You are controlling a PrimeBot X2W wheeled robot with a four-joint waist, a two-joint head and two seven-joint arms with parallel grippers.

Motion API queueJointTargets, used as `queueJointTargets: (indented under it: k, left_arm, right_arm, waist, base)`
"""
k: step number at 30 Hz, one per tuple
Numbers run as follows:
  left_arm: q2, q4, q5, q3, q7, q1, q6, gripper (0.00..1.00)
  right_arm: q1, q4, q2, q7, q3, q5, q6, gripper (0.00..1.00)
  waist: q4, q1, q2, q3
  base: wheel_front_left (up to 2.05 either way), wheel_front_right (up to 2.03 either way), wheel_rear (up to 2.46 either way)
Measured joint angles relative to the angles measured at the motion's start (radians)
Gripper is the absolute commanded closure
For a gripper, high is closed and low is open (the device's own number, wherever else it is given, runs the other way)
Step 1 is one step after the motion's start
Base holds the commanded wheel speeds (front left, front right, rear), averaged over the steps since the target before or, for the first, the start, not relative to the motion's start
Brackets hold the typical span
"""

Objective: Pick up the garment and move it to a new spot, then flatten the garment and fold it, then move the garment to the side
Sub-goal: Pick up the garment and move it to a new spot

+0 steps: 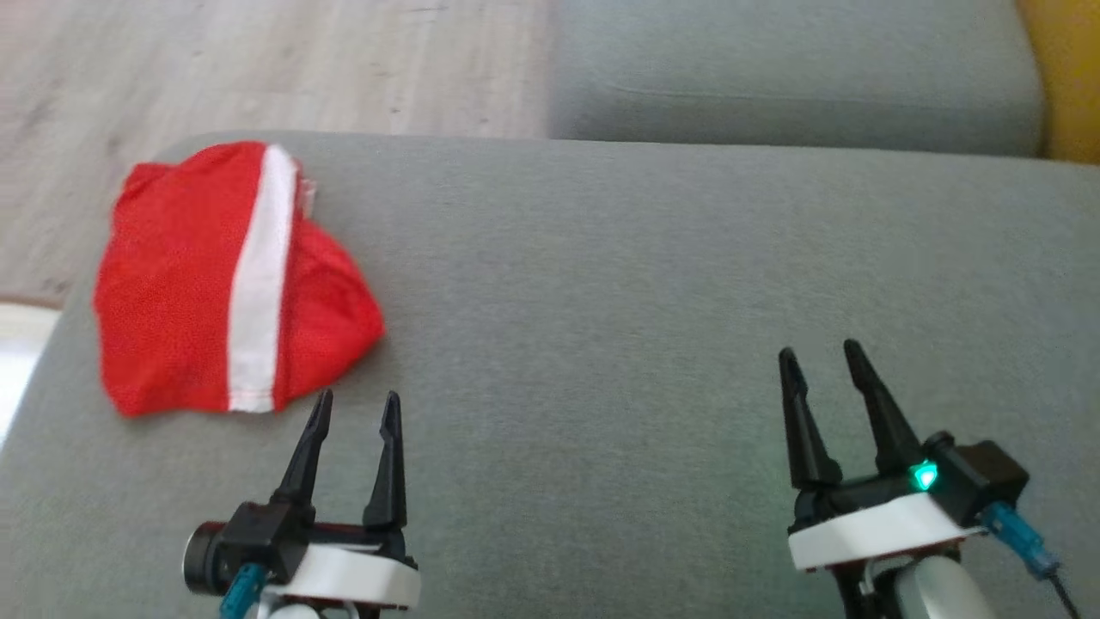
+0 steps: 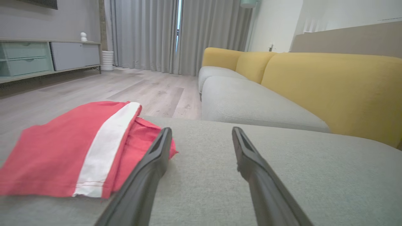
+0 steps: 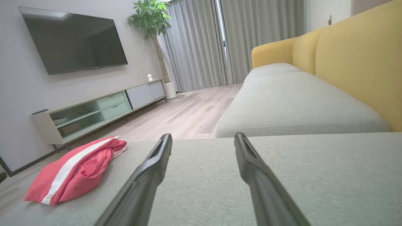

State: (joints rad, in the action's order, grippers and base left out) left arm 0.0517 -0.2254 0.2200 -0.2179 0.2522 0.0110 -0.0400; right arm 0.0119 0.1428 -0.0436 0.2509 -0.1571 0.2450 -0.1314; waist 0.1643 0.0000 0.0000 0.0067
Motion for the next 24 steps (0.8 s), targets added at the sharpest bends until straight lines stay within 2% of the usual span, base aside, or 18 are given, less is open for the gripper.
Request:
queueJointTargets:
  k: [15,18,24]
  left_arm:
    - [0.0,-0.004,-0.01,0.026,0.0,-0.022,0.005,0.0]
    - [0.0,-0.004,-0.008,0.029,0.0,-0.022,0.006,0.0]
    - [0.0,-0.004,-0.012,0.033,0.0,-0.022,0.005,0.0]
  right_arm:
    - [0.022,0.017,0.0,0.0,-0.058,0.012,0.0,0.0]
    - [0.022,0.017,0.0,0.0,-0.059,0.012,0.0,0.0]
    - [0.022,0.017,0.0,0.0,-0.062,0.012,0.0,0.0]
  waist:
    - [0.213,0.0,0.0,-0.022]
    - [0.237,-0.0001,0.0,-0.025]
    - [0.244,-0.0001,0.0,-0.014]
  base:
    - [0.0,0.0,0.0]
    - [0.0,0.0,0.0]
    - [0.0,0.0,0.0]
